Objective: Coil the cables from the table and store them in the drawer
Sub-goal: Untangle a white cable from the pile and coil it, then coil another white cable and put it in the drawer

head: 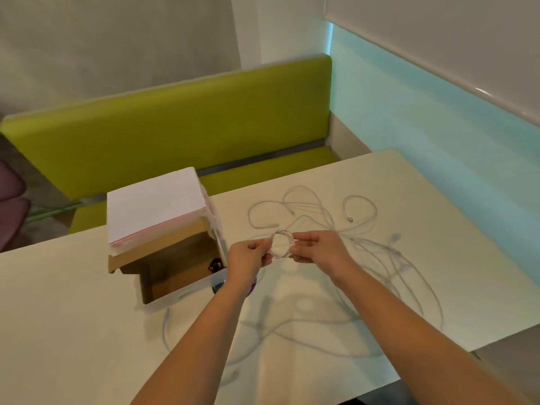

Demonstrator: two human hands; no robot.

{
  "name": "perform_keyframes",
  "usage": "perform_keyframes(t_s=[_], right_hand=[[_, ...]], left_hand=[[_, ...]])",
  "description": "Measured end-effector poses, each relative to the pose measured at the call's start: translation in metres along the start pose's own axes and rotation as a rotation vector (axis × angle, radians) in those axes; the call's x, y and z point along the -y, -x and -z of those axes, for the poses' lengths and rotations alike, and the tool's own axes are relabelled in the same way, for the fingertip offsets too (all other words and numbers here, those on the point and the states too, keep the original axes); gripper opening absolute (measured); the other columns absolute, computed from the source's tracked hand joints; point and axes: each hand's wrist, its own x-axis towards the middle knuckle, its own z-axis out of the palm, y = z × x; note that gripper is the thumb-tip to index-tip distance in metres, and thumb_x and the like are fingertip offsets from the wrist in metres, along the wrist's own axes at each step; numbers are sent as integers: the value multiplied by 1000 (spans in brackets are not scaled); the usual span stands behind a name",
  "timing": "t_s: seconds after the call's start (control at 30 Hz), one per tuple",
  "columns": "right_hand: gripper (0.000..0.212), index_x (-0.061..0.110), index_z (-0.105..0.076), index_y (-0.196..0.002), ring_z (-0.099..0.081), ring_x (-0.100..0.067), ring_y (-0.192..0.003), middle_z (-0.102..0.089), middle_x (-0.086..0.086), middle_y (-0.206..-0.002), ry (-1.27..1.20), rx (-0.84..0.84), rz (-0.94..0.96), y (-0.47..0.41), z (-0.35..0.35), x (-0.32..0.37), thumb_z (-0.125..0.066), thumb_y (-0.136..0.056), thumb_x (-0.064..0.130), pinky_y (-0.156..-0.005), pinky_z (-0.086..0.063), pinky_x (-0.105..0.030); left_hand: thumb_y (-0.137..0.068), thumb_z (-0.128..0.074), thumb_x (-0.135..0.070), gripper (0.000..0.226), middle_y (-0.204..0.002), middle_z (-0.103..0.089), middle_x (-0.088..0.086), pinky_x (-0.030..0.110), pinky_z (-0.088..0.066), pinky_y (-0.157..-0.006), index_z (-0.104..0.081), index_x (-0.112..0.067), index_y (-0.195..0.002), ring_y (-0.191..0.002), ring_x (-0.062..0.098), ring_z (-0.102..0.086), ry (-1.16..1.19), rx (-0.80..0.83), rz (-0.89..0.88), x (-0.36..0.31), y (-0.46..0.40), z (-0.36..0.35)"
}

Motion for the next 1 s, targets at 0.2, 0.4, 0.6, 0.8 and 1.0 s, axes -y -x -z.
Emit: perform_keyframes(t_s=[0.2,0.4,0.6,0.8,1.0], right_hand=[[34,4,-71,-110,-70,-23,-75,-74,-11,-85,111,-18,-26,-12,-77,-10,-74,-77,-2,-79,-60,-33],[35,8,-69,-113,-70,-22,-74,-72,-9,-92,184,-43,-76,-24,-140,-26,-76,-79,9,-84,-58,-36],[33,18,-68,-114,-64,-13,-81,-69,5,-96,317,-46,-30,-33,-181,-31,-73,-83,26,-71,-51,-23],[24,24,-66,-115,-58,-11,-83,-68,4,-108,498,-106,-25,-47,-196,-34,-58,-93,29,-59,-42,-18],[28,26,-64,-118,-63,-21,-94,-64,2,-110,715,-185,-46,-50,-191,-44,-60,-90,23,-83,-58,-37]], left_hand=[[-91,-69,-24,12,-80,-72,6,42,-59,-84,-73,-13,-94,-77,21,-67,22,-87,97,27,-17,63],[-93,-64,-21,30,-116,-67,6,35,-60,-83,-63,-14,-122,-105,24,-64,-9,9,199,45,-30,118],[-92,-65,-13,21,-101,-70,8,23,-58,-70,-67,-11,-113,-87,18,-69,24,-76,188,54,-52,154],[-93,-62,-5,23,-94,-64,11,38,-55,-90,-64,1,-115,-83,22,-63,123,-114,382,54,-88,162],[-91,-67,-14,29,-81,-63,1,35,-57,-89,-65,-9,-120,-68,13,-63,-67,-120,379,73,-110,160]])
